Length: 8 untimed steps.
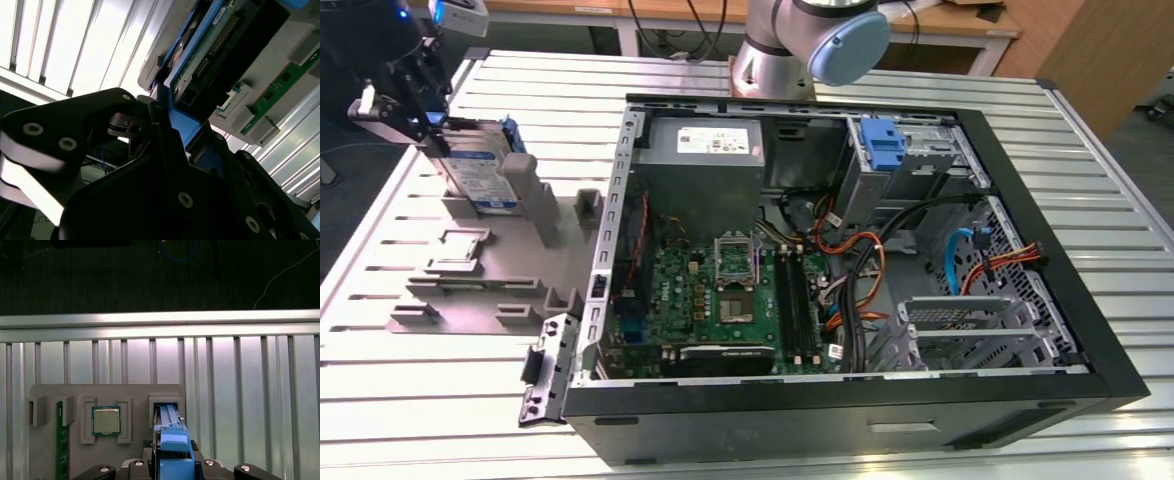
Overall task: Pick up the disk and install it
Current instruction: 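Pick up the disk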
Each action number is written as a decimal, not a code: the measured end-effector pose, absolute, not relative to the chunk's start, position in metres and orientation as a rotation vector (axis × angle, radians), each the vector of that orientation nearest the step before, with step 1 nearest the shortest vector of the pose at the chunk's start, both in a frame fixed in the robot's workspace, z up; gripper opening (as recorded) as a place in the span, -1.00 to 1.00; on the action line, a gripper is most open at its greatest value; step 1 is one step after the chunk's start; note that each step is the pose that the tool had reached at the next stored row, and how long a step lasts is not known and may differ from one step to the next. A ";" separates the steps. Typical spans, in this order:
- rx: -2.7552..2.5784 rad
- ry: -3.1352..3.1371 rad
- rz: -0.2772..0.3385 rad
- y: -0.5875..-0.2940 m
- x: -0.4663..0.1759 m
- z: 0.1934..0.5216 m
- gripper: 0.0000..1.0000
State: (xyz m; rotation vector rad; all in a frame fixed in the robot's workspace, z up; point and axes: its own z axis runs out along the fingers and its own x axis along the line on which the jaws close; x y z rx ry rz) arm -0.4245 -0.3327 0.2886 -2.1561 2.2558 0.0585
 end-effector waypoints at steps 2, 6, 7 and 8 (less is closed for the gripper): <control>-2.156 2.256 0.058 -0.333 -0.424 0.289 -0.26; -2.156 2.256 0.058 -0.333 -0.424 0.289 -0.26; -2.156 2.256 0.058 -0.333 -0.424 0.289 -0.26; -2.156 2.256 0.058 -0.333 -0.424 0.289 -0.26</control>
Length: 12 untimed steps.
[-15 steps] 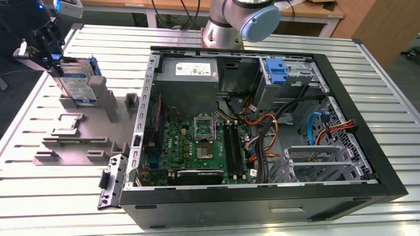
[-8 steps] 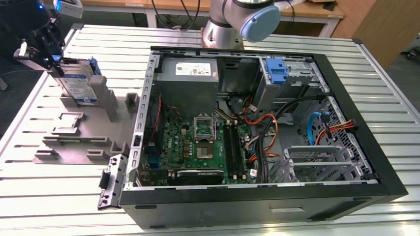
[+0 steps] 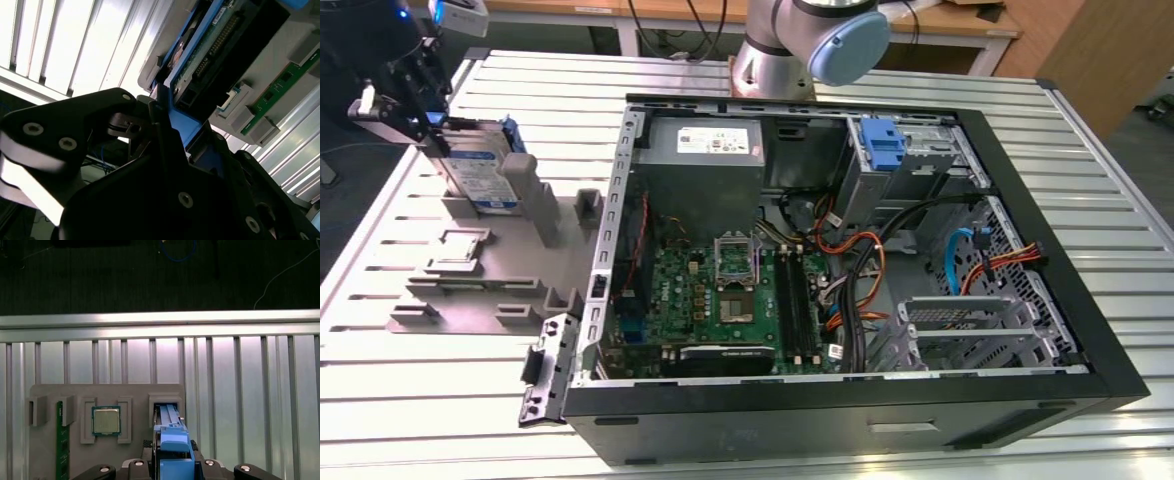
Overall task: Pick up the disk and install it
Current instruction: 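Pick up the disk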
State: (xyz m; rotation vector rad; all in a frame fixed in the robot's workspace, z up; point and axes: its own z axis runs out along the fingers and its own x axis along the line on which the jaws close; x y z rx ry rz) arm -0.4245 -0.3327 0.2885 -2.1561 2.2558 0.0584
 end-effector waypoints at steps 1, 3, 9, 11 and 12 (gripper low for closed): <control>-2.156 2.256 0.058 -0.333 -0.424 0.289 -0.26; -2.161 2.251 0.058 -0.333 -0.425 0.288 -0.26; -2.197 2.217 0.059 -0.334 -0.425 0.289 -0.26; -2.200 2.214 0.059 -0.334 -0.425 0.289 -0.26; -2.202 2.212 0.059 -0.334 -0.425 0.289 -0.26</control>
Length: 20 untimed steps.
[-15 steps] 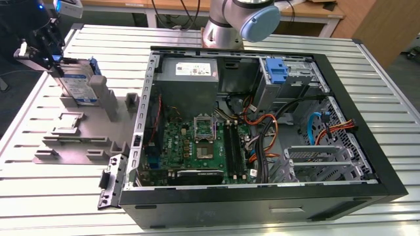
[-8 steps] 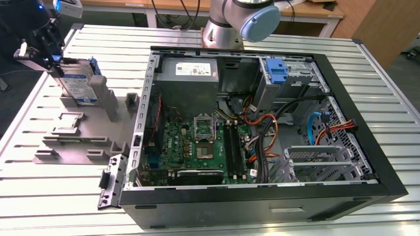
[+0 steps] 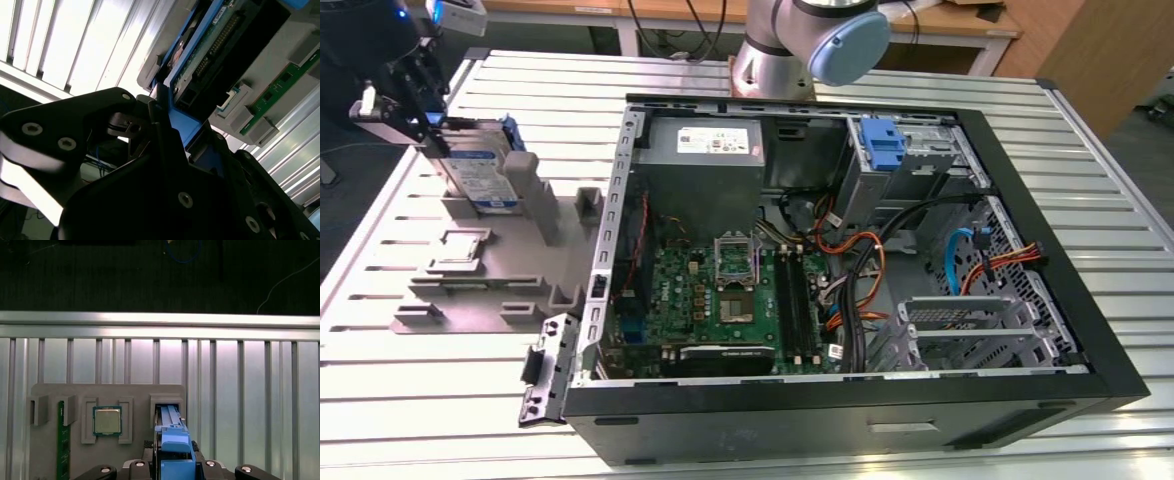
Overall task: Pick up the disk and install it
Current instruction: 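Pick up the disk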
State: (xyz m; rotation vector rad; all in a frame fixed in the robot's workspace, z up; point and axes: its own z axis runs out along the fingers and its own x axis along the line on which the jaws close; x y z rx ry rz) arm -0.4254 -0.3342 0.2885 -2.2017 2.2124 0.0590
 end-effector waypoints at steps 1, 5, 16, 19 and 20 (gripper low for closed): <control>-2.203 2.211 0.059 -0.334 -0.425 0.289 -0.26; -2.187 2.227 0.059 -0.334 -0.425 0.288 -0.26; -2.186 2.227 0.059 -0.334 -0.425 0.289 -0.26; -2.186 2.227 0.059 -0.334 -0.425 0.290 -0.26; -2.186 2.227 0.059 -0.334 -0.425 0.291 -0.26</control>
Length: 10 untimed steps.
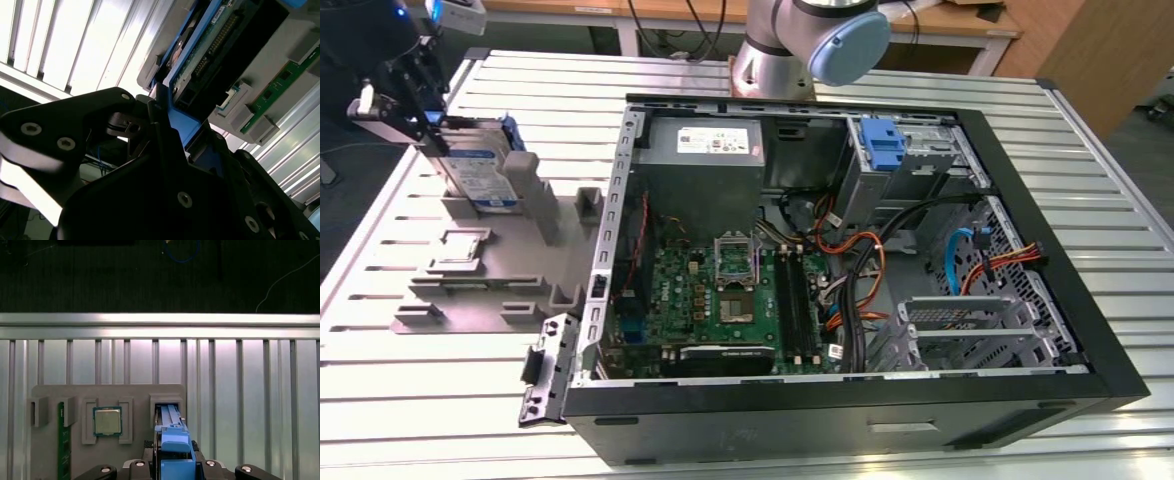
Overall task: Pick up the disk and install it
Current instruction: 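Pick up the disk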
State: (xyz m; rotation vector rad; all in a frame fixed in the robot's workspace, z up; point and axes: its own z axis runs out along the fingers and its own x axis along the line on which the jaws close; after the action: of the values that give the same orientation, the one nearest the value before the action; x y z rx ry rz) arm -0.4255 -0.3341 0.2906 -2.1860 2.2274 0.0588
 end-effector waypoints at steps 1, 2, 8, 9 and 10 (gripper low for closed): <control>-2.186 2.227 0.059 -0.334 -0.425 0.292 -0.26; -2.186 2.227 0.059 -0.334 -0.425 0.293 -0.26; -2.186 2.227 0.059 -0.334 -0.425 0.297 -0.26; -2.186 2.227 0.059 -0.334 -0.425 0.298 -0.26; -2.186 2.227 0.059 -0.334 -0.425 0.299 -0.26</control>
State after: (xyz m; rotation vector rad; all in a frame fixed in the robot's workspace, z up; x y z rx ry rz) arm -0.4255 -0.3341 0.2991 -2.1860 2.2274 0.0588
